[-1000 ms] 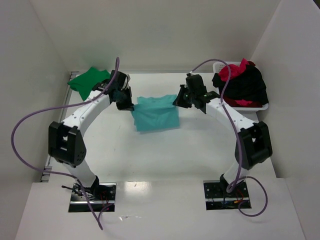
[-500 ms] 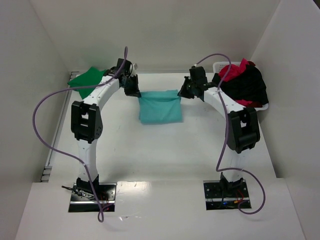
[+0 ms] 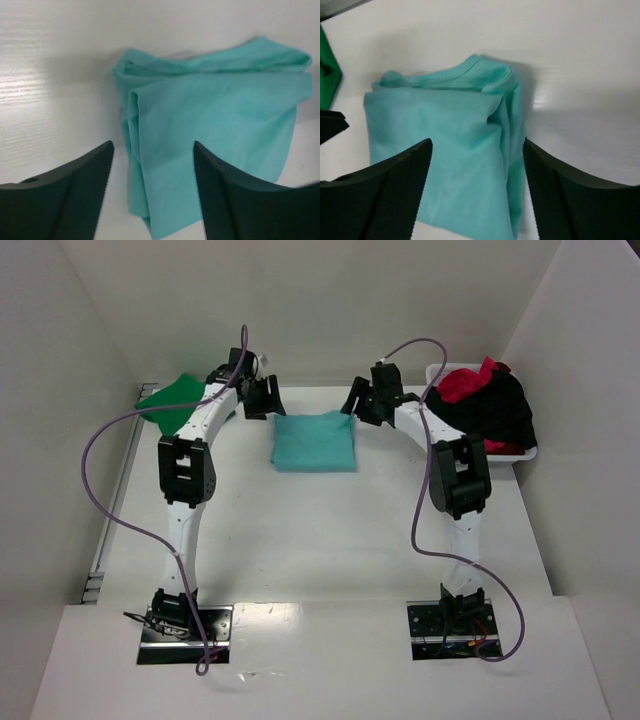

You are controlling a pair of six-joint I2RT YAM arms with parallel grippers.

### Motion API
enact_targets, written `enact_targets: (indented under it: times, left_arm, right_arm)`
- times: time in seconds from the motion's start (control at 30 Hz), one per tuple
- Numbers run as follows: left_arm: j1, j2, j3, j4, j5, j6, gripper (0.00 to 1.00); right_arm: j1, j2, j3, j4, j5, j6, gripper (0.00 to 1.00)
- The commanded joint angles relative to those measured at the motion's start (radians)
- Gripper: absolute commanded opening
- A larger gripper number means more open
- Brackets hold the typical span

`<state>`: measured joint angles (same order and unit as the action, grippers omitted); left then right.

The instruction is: Fold and stack the t-shirts

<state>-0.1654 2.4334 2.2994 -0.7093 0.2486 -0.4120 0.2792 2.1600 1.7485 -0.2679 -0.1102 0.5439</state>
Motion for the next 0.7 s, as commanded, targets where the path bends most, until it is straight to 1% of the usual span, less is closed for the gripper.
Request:
enact_targets:
  times: [0.0, 0.03, 0.07, 0.13, 0.2, 0.27, 0.3, 0.33, 0.4, 0.43, 0.47, 0.53, 0.6, 0.67]
  left_arm:
    - [0.004, 0.055, 0.12, -0.019, -0.007, 0.009, 0.78]
    - [0.004, 0.055, 0.138, -0.03, -0.023, 0.009, 0.86]
    - [0.004, 0.052, 0.147, -0.03, -0.041, 0.009, 0.9]
    - [0.007, 0.034, 0.144, -0.039, -0.063, 0.019, 0.94]
    - [0.013, 0.004, 0.106, -0.039, -0.063, 0.022, 0.95]
    - [0.013, -0.029, 0.064, -0.039, -0.063, 0.03, 0.95]
    - [0.013, -0.06, 0.023, -0.039, -0.059, 0.03, 0.95]
    - [0.013, -0.082, -0.05, -0.035, -0.045, 0.03, 0.95]
    - [0.013, -0.165, -0.17, 0.023, -0.035, 0.032, 0.95]
    - [0.013, -0.194, -0.251, 0.044, -0.025, 0.039, 0.95]
    - [0.013, -0.226, -0.362, 0.068, -0.022, 0.039, 0.95]
    - [0.011, -0.283, -0.469, 0.112, 0.0, 0.026, 0.95]
    - [0.004, -0.32, -0.576, 0.142, 0.012, 0.015, 0.94]
    - [-0.008, -0.33, -0.621, 0.158, 0.012, 0.015, 0.93]
  right_arm:
    - [-0.02, 0.042, 0.111, 0.053, 0.035, -0.025, 0.83]
    - [-0.023, 0.052, 0.135, 0.043, 0.039, -0.025, 0.91]
    - [-0.029, 0.058, 0.143, 0.039, 0.047, -0.025, 0.99]
    - [-0.029, 0.058, 0.143, 0.029, 0.056, -0.029, 0.99]
    - [-0.029, 0.048, 0.136, 0.016, 0.057, -0.039, 0.99]
    - [-0.029, 0.029, 0.092, -0.002, 0.031, -0.039, 0.99]
    - [-0.029, 0.006, 0.055, -0.002, 0.008, -0.036, 0.99]
    - [-0.029, -0.011, -0.008, 0.003, -0.005, -0.027, 0.99]
    - [-0.029, -0.075, -0.114, 0.04, -0.028, -0.011, 0.99]
    - [-0.029, -0.095, -0.191, 0.053, -0.039, -0.001, 0.99]
    - [-0.029, -0.11, -0.23, 0.066, -0.049, 0.001, 0.99]
    - [-0.018, -0.136, -0.314, 0.076, -0.065, 0.008, 0.99]
    - [-0.006, -0.146, -0.344, 0.076, -0.074, 0.005, 0.99]
    - [0.008, -0.146, -0.363, 0.074, -0.082, -0.006, 0.94]
